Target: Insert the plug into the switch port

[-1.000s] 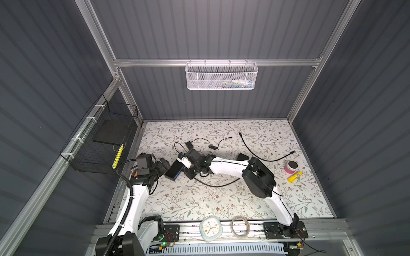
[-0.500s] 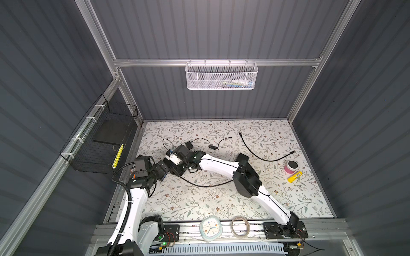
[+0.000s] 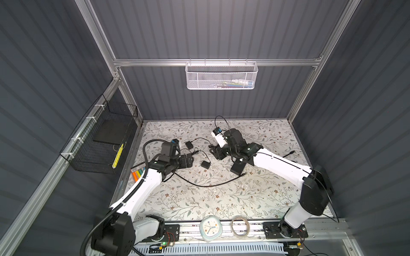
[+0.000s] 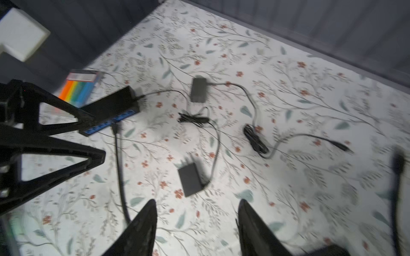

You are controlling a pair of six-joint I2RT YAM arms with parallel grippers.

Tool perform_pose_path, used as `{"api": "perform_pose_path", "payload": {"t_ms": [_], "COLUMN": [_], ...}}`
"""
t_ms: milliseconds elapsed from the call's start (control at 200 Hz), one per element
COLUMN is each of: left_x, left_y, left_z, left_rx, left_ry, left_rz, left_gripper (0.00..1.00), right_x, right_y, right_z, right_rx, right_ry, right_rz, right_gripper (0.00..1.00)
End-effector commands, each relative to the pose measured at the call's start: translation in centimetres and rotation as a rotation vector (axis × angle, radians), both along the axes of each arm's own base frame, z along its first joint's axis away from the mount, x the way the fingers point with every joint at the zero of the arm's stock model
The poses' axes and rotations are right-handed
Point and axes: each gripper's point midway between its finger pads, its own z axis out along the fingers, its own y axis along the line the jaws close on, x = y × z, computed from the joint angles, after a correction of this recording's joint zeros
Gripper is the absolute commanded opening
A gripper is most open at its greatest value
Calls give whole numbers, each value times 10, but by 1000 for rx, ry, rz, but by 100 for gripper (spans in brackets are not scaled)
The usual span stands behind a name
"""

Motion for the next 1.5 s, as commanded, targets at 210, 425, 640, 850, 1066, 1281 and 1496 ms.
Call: {"api": "perform_pose_path", "payload": {"t_ms": [210,425,640,850,1066,1281,1496], "left_x": [18,37,42,27,6,20,39], "left_y": [-70,-100,-102,-109,-115,-104,-107], "left_z": [-56,-80,-88,-103,-102,-108,-118], "left_rx": [-18,-24,-2,-39,-106,-110,-130], "left_ry": [229,373,428,539,621,585,596], "left_rz": [265,369,427,459,534,641,650], "left_gripper": [90,88,86,81,83,78,75], "right_x": [10,2,-2,0,3,2,-2], "right_y": [-116,-132,-142,-146,-143,-141,-138], "right_z": [-28,-38,-48,-55,-55,-52,-50], "right_rx": [-153,-143,-89,-63,-7,27,80], "right_ry": [-38,-19,6,24,34,38,35], "right_rz": [-284,-304,-320,-324,-324,-321,-319], "right_gripper": [62,61,60,60,59,58,58]}}
